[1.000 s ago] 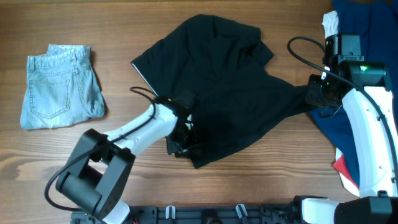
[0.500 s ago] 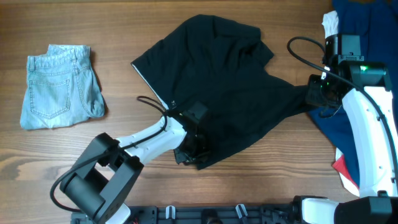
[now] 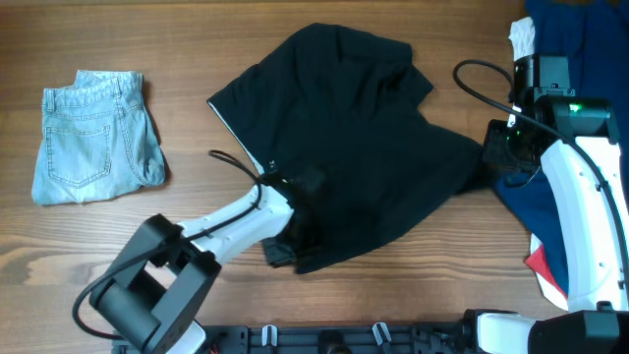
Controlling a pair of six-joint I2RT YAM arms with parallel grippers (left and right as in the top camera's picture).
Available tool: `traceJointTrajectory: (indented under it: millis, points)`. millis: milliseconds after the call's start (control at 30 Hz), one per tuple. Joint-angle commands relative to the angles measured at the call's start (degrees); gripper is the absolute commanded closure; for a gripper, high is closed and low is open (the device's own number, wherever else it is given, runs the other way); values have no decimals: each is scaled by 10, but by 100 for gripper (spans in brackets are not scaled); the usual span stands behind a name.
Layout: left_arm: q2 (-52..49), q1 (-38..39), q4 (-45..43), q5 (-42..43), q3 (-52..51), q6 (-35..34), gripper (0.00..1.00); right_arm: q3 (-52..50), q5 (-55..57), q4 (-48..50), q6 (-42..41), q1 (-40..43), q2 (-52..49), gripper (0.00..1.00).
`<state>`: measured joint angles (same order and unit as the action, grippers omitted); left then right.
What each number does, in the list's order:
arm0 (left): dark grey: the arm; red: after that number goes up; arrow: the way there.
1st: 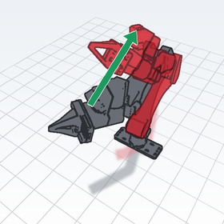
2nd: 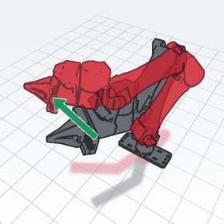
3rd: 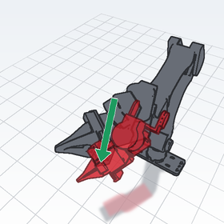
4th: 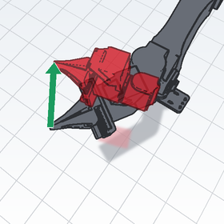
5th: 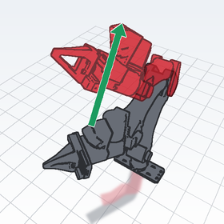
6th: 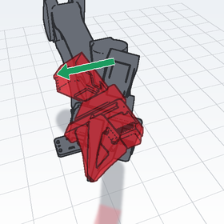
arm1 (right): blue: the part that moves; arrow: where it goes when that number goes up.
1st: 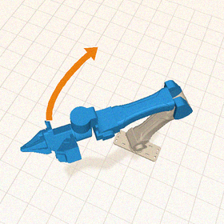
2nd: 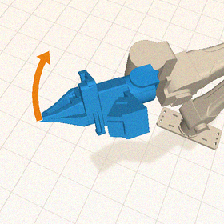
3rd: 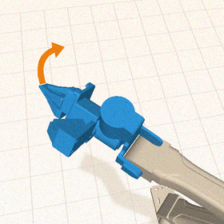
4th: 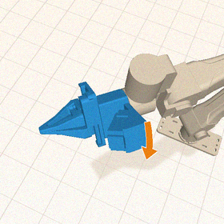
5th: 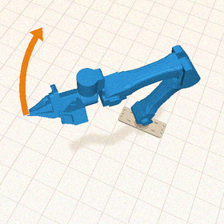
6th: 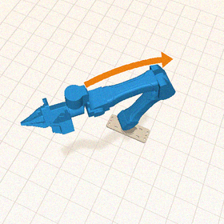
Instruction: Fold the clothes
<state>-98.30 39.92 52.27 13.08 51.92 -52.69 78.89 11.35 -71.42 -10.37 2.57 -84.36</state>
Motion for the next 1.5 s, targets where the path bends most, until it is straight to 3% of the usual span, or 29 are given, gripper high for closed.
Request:
traceJointTrajectory:
  millis: [0, 200, 333, 400, 633, 1167, 1300, 1467]
  points:
    - [56, -76, 77, -159, -7, 1, 96, 1, -7, -14, 1, 0, 7, 82]
    - [172, -251, 117, -189, -7, 76, 96, 1, -26, -32, -1, 0, 7, 80]
    - [202, -297, 119, -187, -7, 105, 96, 1, -93, -31, 9, 0, 7, 76]
    - [203, -300, 123, -189, -7, 107, 96, -7, -146, -28, 45, 0, 7, 75]
    - [202, -300, 123, -194, -7, 107, 96, -99, -210, 37, 48, 0, 1, 69]
    - [202, -300, 125, -194, -7, 108, 96, -341, -304, 342, -21, 0, -30, 68]
    - [202, -300, 125, -194, -7, 118, 96, -364, -353, 400, -21, 0, -56, 45]
    - [202, -300, 124, -194, -7, 118, 96, -367, -361, 407, -18, -3, -92, 39]
